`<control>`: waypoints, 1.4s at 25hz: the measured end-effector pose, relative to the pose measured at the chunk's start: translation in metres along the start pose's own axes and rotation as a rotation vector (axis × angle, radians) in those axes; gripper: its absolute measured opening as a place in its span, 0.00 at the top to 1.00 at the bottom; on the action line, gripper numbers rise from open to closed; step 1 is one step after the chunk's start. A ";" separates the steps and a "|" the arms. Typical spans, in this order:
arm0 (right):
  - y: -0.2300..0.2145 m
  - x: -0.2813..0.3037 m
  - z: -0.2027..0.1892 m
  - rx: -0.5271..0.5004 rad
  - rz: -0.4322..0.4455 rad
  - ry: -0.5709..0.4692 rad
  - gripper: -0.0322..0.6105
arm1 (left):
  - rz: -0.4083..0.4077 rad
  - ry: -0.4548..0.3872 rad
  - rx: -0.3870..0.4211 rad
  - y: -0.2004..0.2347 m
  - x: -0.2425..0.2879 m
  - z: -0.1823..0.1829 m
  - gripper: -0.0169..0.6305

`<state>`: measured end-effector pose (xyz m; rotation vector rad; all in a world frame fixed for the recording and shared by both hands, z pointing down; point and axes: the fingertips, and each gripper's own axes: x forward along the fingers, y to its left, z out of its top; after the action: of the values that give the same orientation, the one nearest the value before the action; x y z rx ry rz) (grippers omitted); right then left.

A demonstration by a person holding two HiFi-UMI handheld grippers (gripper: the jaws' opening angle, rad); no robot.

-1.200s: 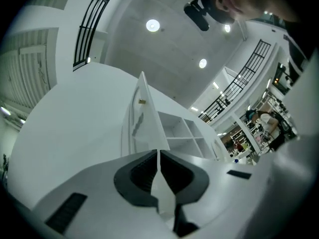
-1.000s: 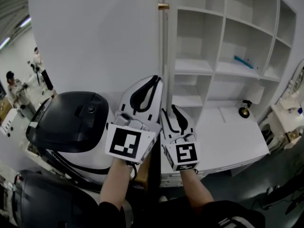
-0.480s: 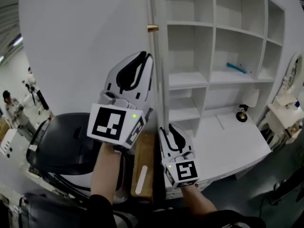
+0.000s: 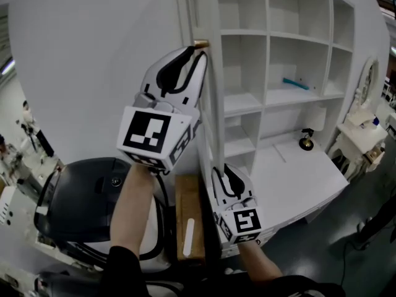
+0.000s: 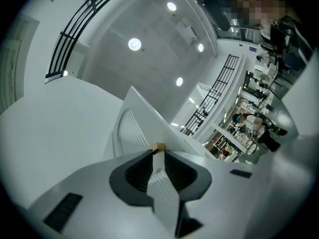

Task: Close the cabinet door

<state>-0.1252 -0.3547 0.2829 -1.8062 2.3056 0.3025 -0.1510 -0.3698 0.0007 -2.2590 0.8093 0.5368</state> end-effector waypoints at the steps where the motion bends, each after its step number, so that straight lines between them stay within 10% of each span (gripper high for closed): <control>1: -0.001 0.000 0.000 -0.002 -0.002 -0.001 0.79 | -0.001 0.001 0.005 0.001 0.000 -0.001 0.87; 35: -0.072 -0.023 0.002 0.049 0.100 -0.109 0.81 | -0.103 -0.017 0.186 -0.055 0.060 0.011 0.83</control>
<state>-0.0501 -0.3497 0.2844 -1.6128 2.3111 0.3475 -0.0721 -0.3538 -0.0162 -2.1088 0.7006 0.4145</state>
